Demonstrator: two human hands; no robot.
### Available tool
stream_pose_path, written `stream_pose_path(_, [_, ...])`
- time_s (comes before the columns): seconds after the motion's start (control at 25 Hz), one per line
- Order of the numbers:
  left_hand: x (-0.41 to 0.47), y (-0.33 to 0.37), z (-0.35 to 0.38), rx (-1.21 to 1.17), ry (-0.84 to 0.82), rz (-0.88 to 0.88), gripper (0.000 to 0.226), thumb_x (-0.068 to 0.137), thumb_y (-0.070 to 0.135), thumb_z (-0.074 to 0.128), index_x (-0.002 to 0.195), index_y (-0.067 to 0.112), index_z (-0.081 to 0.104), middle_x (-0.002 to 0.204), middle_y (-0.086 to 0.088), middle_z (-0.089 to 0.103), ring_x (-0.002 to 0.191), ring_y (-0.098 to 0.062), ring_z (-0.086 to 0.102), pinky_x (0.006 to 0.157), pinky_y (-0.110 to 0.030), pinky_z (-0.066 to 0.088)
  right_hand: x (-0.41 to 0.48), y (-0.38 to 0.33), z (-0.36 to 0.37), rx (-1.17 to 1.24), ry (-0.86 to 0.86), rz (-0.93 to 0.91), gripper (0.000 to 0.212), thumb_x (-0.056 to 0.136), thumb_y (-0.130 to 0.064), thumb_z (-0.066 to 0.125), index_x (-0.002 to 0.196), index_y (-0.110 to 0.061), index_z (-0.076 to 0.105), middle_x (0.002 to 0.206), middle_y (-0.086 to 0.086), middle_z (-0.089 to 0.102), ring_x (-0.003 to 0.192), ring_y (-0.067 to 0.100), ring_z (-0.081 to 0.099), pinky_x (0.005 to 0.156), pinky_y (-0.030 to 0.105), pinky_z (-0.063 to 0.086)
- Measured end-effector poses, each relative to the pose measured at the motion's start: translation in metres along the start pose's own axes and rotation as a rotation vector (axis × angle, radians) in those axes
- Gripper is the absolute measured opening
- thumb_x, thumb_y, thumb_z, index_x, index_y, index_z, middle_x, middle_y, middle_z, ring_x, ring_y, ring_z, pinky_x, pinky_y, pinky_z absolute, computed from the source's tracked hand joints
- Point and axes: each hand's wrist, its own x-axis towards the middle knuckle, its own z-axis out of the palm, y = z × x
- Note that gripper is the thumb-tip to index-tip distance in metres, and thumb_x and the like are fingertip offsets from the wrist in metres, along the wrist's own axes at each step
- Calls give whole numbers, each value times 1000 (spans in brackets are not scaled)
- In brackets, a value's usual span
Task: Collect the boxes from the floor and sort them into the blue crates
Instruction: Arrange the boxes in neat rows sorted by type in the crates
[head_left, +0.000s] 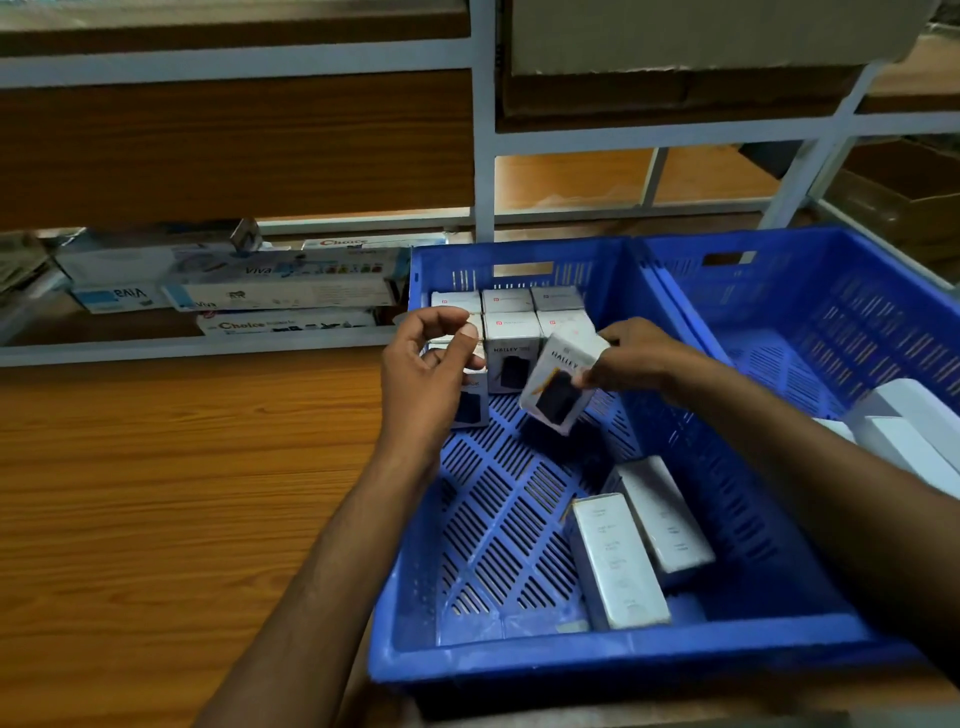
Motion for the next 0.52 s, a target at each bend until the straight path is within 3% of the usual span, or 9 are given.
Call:
stream_pose_path(0.12, [1,0,0,-18,10,-14,19,99,14,67,118,13,65,110,5,70,77,-4,68,71,-19,55,14,-5,22,-138,-23,-54,60,70,3,87,123,-15,64,119,10,67,115,29,61,83,31,53])
stream_pose_path(0.24, [-1,2,0,-23,26,-19,19,99,12,66,118,13,65,111,5,70,76,-2,68,70,-18,55,24,-10,42,-318,41,-50,77,69,-6,92,137,-26,61,138,12,46,129,35,44,104,36,48])
stream_pose_path(0.32, [0,2,0,-22,30,-18,19,99,12,66,117,13,65,110,6,70,76,-1,68,70,-19,54,28,-10,53,-335,57,-96,81,68,-4,92,139,-26,59,138,12,37,122,34,50,102,30,48])
stream_pose_path(0.4, [1,2,0,-22,35,-19,19,99,12,66,118,13,65,109,6,70,75,-1,68,70,-19,54,32,-11,60,-297,25,-142,81,67,-1,91,137,-26,59,132,10,38,113,31,54,90,25,50])
stream_pose_path(0.52, [1,3,1,-28,45,-19,21,99,12,66,120,12,64,107,7,69,74,-1,68,69,-18,54,32,-14,67,-299,45,-177,79,68,-4,90,135,-28,56,128,6,39,114,30,54,88,29,50])
